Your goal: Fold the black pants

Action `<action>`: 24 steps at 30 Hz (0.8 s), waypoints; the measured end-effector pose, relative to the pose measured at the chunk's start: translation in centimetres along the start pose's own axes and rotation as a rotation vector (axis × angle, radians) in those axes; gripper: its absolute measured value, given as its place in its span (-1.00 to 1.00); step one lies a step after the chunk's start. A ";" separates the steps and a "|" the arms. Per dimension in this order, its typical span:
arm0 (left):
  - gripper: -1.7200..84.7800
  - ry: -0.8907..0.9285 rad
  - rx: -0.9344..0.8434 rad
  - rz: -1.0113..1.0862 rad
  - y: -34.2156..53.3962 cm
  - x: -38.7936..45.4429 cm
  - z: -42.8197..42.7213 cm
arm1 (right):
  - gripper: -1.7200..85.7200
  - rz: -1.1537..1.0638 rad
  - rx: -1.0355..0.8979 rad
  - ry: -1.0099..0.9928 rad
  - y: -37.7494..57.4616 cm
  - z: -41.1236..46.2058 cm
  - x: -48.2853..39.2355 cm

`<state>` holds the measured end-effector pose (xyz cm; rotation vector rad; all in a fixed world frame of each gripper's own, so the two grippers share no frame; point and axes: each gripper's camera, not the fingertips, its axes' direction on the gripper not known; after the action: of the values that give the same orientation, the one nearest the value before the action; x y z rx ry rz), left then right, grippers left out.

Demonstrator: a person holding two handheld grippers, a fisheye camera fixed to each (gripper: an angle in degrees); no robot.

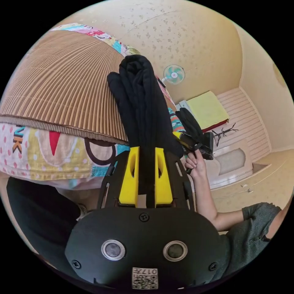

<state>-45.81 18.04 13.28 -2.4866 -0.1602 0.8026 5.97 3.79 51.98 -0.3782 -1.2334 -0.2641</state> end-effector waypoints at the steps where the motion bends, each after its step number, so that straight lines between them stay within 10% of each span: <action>1: -0.69 0.009 0.069 0.003 -0.2 0.3 -1.4 | -0.86 -0.023 0.045 0.034 -0.2 -1.3 0.2; 7: -0.45 0.068 0.008 -0.062 -4.1 0.4 0.2 | -0.41 0.045 -0.202 -0.099 -4.4 0.9 6.1; 17: -0.63 0.224 -0.143 -0.191 -7.4 -1.2 -2.0 | -0.67 0.112 -0.266 -0.600 -0.3 3.3 10.6; 24: -0.63 0.115 -0.015 -0.115 -8.9 -1.0 -21.4 | -0.71 -0.035 -0.285 -0.786 0.1 10.1 0.5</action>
<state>-33.98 16.01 33.11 -2.5043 -0.2660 0.6112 -2.52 8.08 55.28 -0.7502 -1.9823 -0.3366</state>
